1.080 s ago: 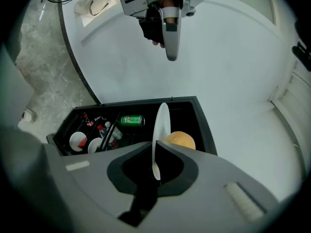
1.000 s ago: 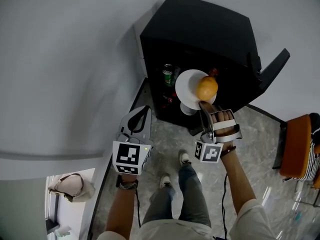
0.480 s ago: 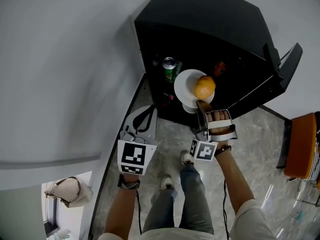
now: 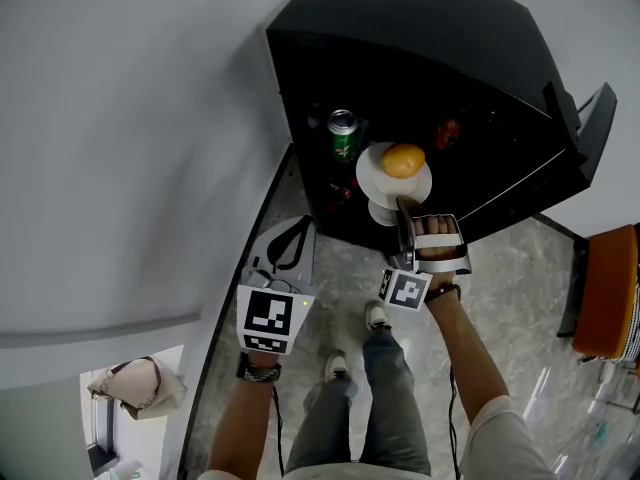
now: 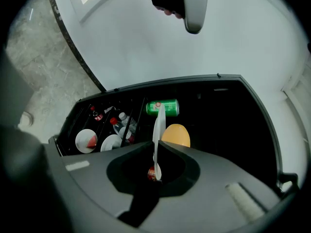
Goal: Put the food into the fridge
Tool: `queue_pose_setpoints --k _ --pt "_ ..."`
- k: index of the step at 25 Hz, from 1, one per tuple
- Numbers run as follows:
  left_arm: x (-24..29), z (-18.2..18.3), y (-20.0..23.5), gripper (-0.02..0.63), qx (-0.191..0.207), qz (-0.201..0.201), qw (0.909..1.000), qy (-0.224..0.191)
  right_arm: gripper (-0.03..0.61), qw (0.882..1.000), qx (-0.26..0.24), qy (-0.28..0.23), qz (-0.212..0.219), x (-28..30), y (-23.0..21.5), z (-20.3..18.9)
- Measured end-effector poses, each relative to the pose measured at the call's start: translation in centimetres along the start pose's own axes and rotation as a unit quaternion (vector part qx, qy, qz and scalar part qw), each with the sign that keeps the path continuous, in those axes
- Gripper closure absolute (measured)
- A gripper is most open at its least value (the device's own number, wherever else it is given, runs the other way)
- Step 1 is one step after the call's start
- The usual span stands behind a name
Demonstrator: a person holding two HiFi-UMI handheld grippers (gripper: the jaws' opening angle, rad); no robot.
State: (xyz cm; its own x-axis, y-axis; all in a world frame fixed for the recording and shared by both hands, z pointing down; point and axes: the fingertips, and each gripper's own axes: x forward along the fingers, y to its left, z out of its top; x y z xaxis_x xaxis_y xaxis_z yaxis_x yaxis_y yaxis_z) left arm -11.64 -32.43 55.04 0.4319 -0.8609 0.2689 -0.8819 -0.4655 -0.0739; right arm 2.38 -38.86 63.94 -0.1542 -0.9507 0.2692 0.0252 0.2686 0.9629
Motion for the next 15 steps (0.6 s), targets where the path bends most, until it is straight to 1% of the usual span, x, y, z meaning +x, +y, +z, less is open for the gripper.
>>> queue_pose_setpoints --k 10,15 --pt "0.9 -2.4 0.4 0.615 -0.001 0.001 0.9999 0.017 0.551 0.999 0.003 0.018 0.026 2.9 3.5 -0.6" --pt "1.3 -3.4 0.7 0.615 -0.002 0.003 0.9996 0.027 0.551 0.999 0.007 0.027 0.031 4.0 4.7 -1.2"
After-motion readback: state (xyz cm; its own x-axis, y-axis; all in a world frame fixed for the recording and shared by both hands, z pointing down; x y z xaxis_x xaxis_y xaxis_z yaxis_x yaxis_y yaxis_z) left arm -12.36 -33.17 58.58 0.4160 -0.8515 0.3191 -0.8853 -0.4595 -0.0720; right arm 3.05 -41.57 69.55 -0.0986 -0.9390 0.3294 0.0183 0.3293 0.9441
